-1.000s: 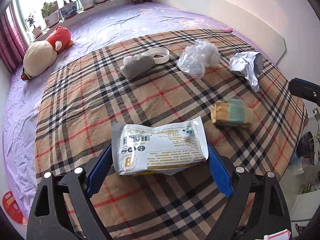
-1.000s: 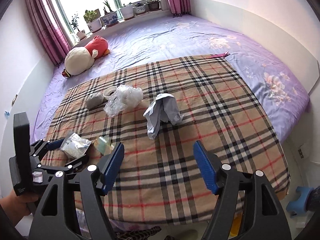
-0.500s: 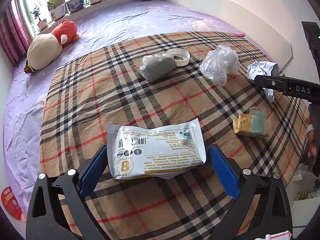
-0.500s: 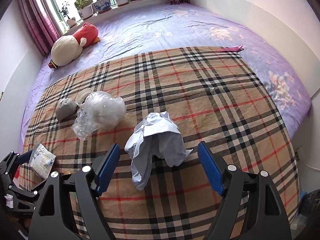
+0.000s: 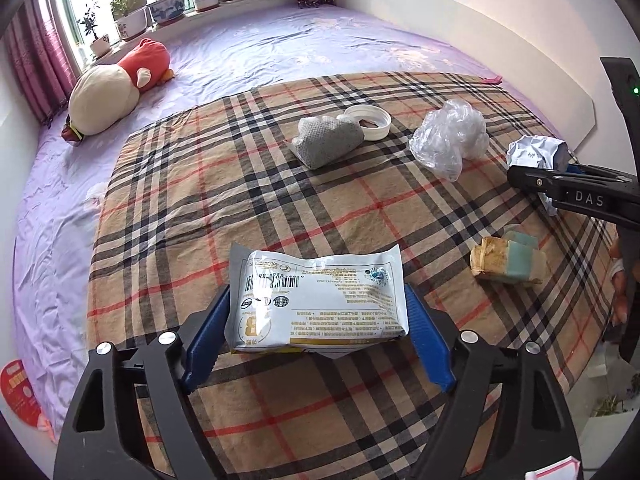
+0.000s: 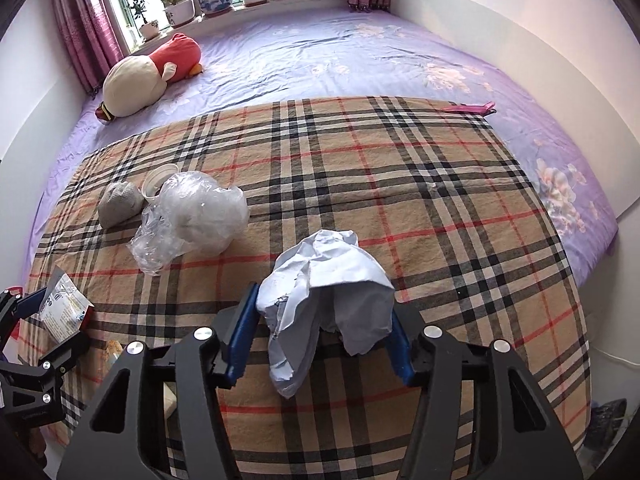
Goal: Collect trash
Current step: 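Grasp the white sachet with the left tool while the right tool grasps the crumpled foil, then carry the sachet and foil with both tools over the yellow wastebasket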
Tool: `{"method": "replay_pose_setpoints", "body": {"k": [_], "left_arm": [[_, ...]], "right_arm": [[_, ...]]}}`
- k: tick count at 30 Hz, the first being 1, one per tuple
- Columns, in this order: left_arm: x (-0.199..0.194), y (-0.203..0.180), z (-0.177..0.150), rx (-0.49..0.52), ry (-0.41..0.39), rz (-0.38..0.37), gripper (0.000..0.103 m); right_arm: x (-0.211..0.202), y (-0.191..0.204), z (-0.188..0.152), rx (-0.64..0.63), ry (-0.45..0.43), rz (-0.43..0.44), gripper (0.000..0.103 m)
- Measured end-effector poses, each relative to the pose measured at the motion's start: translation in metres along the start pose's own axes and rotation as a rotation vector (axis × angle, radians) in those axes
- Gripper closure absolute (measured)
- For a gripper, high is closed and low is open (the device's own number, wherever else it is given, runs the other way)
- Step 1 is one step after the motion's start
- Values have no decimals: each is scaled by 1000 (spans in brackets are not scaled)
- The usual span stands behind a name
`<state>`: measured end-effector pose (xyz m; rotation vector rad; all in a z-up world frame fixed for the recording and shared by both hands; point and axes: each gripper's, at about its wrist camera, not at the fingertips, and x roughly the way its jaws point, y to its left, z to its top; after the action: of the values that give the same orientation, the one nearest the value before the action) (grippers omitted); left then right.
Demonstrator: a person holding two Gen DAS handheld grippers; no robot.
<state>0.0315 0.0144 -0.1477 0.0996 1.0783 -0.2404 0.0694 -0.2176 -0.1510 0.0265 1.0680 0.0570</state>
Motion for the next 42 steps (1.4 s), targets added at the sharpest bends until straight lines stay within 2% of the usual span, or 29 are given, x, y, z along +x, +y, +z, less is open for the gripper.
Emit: {"method": "replay_pose_setpoints", "body": {"k": [12, 22, 30, 36, 42], "left_arm": [[-18, 13, 2, -21, -11, -18, 24], [-53, -12, 12, 61, -62, -98, 24], [-70, -73, 16, 239, -80, -213, 23], [-75, -134, 14, 378, -73, -314, 23], [-85, -205, -2, 538, -62, -421, 23]], "right_arm": [[-27, -14, -17, 56, -19, 36, 49], [-77, -31, -54, 136, -64, 70, 49], [-126, -59, -104, 256, -119, 66, 49], [-164, -93, -149, 377, -151, 10, 49], [-190, -132, -201, 500, -148, -66, 49]]}}
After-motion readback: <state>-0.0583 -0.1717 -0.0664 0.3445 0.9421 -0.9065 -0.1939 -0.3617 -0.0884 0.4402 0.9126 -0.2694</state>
